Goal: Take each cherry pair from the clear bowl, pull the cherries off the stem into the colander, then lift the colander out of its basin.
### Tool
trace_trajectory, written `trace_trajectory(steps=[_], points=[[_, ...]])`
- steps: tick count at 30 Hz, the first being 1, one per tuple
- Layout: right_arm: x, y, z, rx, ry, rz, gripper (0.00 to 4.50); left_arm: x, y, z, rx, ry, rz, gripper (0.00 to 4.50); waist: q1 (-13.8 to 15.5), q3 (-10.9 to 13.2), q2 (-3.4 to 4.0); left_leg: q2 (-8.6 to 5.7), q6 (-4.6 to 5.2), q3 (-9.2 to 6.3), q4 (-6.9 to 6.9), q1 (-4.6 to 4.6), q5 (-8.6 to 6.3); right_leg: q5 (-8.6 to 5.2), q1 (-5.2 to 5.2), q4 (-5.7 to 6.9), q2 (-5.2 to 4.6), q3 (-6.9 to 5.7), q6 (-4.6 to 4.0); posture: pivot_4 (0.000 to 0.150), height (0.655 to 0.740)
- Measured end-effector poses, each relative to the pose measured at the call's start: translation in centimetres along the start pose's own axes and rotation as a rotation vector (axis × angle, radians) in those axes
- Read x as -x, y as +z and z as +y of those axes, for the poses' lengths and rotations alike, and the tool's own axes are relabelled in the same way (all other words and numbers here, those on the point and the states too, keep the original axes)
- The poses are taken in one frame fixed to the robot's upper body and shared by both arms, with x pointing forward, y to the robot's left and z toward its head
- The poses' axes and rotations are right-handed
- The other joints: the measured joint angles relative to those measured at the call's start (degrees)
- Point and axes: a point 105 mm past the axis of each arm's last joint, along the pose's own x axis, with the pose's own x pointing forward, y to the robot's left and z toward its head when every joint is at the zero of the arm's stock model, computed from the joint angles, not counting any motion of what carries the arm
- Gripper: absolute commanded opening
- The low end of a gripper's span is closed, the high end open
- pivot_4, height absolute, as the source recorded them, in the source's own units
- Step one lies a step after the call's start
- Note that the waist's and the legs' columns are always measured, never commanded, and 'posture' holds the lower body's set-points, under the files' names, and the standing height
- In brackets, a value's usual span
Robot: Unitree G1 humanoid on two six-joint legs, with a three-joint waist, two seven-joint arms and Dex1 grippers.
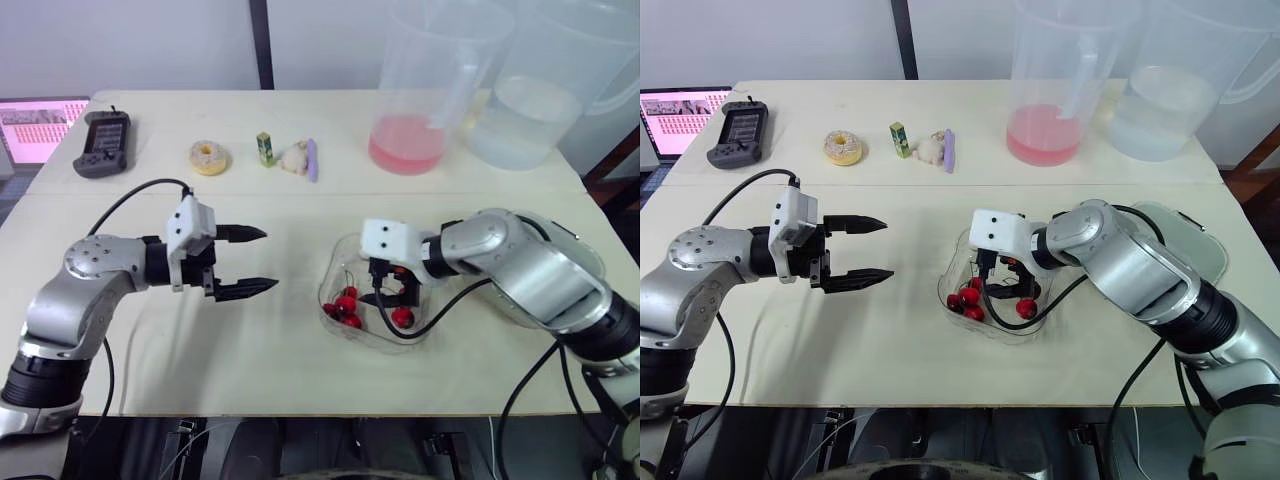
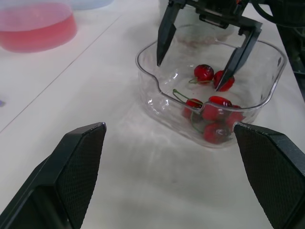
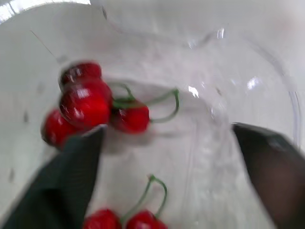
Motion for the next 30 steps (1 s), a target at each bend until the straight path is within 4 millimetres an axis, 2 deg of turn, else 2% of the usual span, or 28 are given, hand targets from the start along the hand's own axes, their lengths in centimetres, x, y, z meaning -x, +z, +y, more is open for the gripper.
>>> trace_trajectory(steps=[5,10,11,14,26,30], points=[[0.6,0.4,0.3,-0.101,0.025,-0.043,4.45,-0.4,-0.1,-0.2,0.001,-0.013,0.001,4.5,-0.1,0.0,0.0,0.0,0.0,-0.02,0.01,0.01,0.0,0.0,0.01,0.03,0.01,0.0,0.0,0.15,0.74],[-1.3,0.1,1.6,-0.226,0.068,-0.058,4.45,-0.4,-0.2,0.0,-0.009,-0.014,0.005,4.5,0.0,0.0,0.0,0.0,0.0,-0.04,0.01,0.01,0.0,0.0,0.0,0.04,0.02,-0.02,-0.01,0.15,0.74],[-1.5,0.0,1.7,-0.238,0.065,-0.054,3.89,-0.4,-0.2,0.0,-0.008,-0.014,0.005,4.5,0.0,0.0,0.0,0.0,0.0,-0.04,0.01,0.01,0.0,0.0,0.01,0.03,0.01,-0.01,0.0,0.15,0.74],[-1.8,-0.4,1.6,-0.26,0.045,-0.036,2.71,-0.4,-0.1,0.0,-0.013,-0.017,0.004,4.5,0.0,0.0,-0.01,0.0,0.0,-0.04,0.01,0.01,0.0,0.0,0.01,0.02,0.01,-0.02,0.0,0.15,0.74],[-2.5,-0.8,1.3,-0.277,0.03,-0.024,2.71,-0.4,-0.1,0.0,-0.014,-0.017,0.007,4.5,-0.1,0.0,0.0,0.0,0.0,-0.05,0.0,0.01,0.0,0.0,0.01,0.03,0.01,-0.03,0.0,0.15,0.74],[-1.5,-0.8,0.1,-0.246,-0.013,-0.019,2.71,-0.3,-0.1,0.0,-0.014,-0.016,0.01,4.5,-0.1,0.0,0.0,0.0,0.0,-0.04,0.01,0.01,0.0,0.0,0.01,0.01,0.01,-0.03,0.0,0.15,0.74]])
